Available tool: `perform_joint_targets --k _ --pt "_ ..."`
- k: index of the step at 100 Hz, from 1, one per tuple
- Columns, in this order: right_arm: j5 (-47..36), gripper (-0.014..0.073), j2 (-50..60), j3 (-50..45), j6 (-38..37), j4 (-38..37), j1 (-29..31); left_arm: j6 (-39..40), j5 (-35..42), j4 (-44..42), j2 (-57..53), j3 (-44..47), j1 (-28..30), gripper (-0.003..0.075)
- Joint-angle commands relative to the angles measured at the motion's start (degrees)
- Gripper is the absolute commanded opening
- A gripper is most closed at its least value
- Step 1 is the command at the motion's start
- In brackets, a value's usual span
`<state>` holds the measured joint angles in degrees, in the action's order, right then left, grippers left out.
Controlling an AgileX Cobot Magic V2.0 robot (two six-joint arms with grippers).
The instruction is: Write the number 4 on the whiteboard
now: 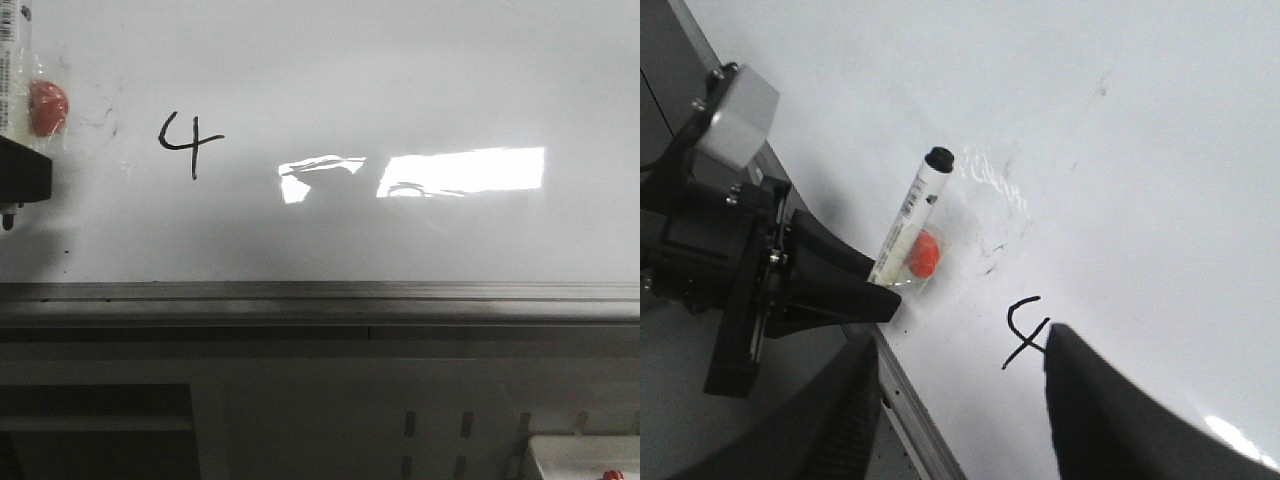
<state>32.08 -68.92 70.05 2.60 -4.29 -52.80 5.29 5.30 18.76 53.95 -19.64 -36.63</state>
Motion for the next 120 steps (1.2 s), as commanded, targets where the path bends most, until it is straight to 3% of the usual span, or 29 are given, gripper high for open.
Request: perform_joint_targets --k 1,44,51,63,68,74,84,98,104,117,120 --pt "-3.28 0.0321 2.53 1.99 0.65 -0.91 0.35 0.54 0.53 4.07 0.98 -3.75 0.04 -0.002" --pt "1.94 0.0321 3.23 1.99 0.65 -0.91 0.35 0.54 -1.19 7.06 7.63 -5.73 2.79 0.0001" --pt "2.15 0.0321 3.23 1.99 0.65 -0.91 0.35 0.54 -0.39 7.06 7.63 -5.73 2.79 0.0092" --pt "2.22 0.0321 3.23 1.99 0.65 -0.91 0.35 0.54 0.01 7.06 7.63 -5.73 2.79 0.0367" --pt "2.22 0.0321 3.23 1.99 0.65 -0.91 0.35 0.54 -0.19 7.06 7.51 -5.73 2.79 0.0441" --pt "2.22 0.0321 3.23 1.99 0.65 -0.91 0.35 0.54 -0.19 7.06 7.04 -5.73 2.79 0.0477" --pt "1.86 0.0289 3.73 1.87 0.65 -1.51 0.35 -0.12 -0.19 5.52 4.46 -5.73 2.79 0.0457" --pt "-0.51 0.0058 7.18 -0.13 0.65 -1.64 0.35 -0.12 -2.28 2.48 -2.93 -5.73 2.79 0.036" --pt "-2.43 -0.0067 9.51 -2.24 0.65 -1.87 0.35 -0.12 -3.94 2.48 -6.89 -5.73 2.79 0.0261" --pt "-7.57 -0.0062 16.39 -8.64 0.43 -1.98 0.35 -1.75 -5.3 -0.3 -17.07 -5.73 2.79 -0.0015" --pt "-9.2 -0.0062 18.02 -10.47 0.43 -1.98 0.35 -1.77 -5.3 -1.9 -19.27 -5.73 2.79 -0.0017"
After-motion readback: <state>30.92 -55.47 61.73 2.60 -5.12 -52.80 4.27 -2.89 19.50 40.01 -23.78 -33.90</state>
